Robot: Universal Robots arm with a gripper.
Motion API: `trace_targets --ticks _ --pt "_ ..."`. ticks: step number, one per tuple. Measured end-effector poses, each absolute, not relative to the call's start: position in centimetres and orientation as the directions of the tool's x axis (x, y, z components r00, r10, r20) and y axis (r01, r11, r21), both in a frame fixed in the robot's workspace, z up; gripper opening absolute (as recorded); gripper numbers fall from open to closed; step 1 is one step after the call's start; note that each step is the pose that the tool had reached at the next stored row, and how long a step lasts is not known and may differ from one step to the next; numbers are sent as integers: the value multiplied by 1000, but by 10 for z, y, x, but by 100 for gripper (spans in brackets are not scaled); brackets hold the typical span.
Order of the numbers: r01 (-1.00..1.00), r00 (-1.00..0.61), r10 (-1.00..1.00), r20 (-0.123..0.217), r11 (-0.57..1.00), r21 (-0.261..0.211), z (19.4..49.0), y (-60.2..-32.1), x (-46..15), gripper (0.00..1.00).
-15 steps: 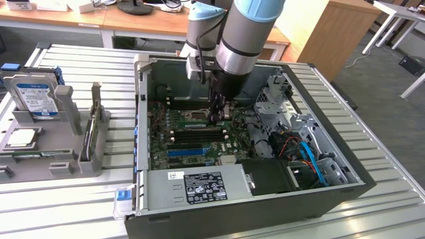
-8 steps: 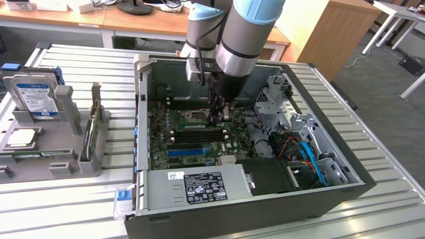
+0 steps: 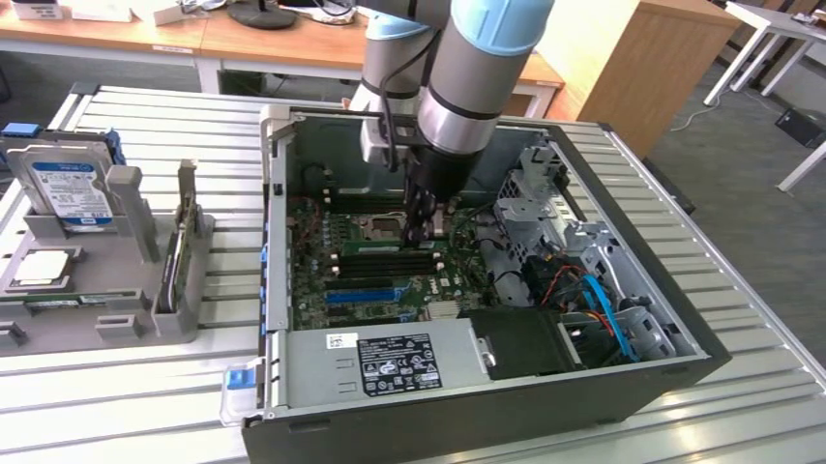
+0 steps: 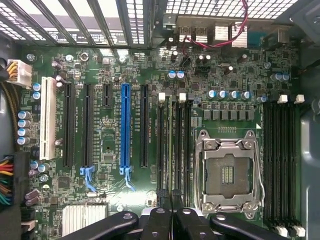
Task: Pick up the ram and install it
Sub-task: 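Insert the ram into the slot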
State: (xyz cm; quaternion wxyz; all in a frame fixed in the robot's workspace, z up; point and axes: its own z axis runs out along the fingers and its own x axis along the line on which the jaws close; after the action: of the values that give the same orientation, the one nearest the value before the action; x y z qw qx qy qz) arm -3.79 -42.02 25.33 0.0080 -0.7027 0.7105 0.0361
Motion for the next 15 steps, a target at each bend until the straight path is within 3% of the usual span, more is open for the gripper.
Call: trace_targets --ticks 15 --pt "-999 -12 -998 -62 10 40 245 -420 -38 12"
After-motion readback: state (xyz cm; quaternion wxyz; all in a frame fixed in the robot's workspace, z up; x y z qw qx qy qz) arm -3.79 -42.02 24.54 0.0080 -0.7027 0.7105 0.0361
